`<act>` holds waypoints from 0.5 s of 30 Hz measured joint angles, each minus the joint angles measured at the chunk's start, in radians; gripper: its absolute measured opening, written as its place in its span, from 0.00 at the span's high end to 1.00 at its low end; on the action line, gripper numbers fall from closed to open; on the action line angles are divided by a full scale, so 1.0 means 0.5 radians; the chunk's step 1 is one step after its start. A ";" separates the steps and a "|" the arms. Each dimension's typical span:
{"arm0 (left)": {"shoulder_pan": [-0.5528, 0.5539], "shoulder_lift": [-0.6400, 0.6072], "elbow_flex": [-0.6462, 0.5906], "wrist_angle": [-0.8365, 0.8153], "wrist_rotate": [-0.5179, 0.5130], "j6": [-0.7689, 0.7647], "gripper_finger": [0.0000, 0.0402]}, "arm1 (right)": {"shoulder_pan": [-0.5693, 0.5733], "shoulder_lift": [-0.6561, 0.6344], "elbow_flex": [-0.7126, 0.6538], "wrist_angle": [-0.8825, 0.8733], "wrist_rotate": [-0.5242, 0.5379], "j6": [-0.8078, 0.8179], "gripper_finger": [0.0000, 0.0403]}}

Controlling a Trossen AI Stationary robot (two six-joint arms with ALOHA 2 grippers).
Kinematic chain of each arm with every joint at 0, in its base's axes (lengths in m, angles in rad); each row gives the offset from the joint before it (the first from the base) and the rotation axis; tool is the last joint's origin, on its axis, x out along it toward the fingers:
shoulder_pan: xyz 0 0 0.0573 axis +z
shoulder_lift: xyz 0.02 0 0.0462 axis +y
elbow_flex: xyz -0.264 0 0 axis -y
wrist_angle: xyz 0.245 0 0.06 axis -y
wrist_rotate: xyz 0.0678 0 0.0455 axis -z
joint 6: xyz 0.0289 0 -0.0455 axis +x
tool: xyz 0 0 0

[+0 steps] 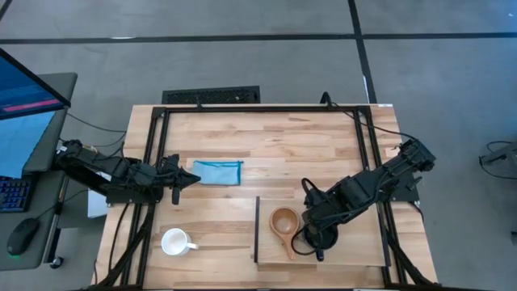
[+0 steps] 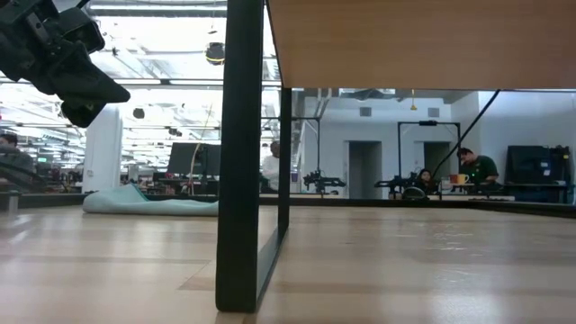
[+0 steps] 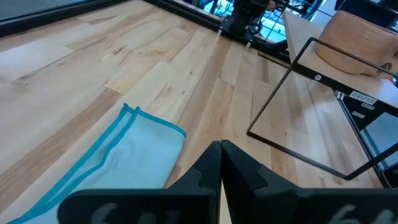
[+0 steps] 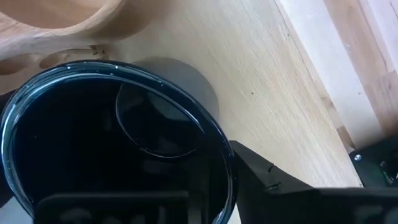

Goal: Stack small to large cups/mugs on shelf
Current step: Put the black mug on the shelf

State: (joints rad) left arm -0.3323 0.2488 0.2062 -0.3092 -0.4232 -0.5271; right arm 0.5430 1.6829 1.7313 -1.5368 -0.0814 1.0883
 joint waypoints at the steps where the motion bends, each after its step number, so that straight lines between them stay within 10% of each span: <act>1: 0.000 0.000 0.000 0.000 0.000 -0.001 1.00 | 0.000 0.000 0.000 0.000 0.000 -0.004 0.81; 15: 0.000 0.000 0.000 0.000 -0.001 -0.002 1.00 | 0.000 0.000 0.000 0.011 -0.002 -0.048 0.76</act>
State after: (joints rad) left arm -0.3325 0.2489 0.2062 -0.3090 -0.4238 -0.5282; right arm 0.5430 1.6829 1.7313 -1.5314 -0.0826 1.0641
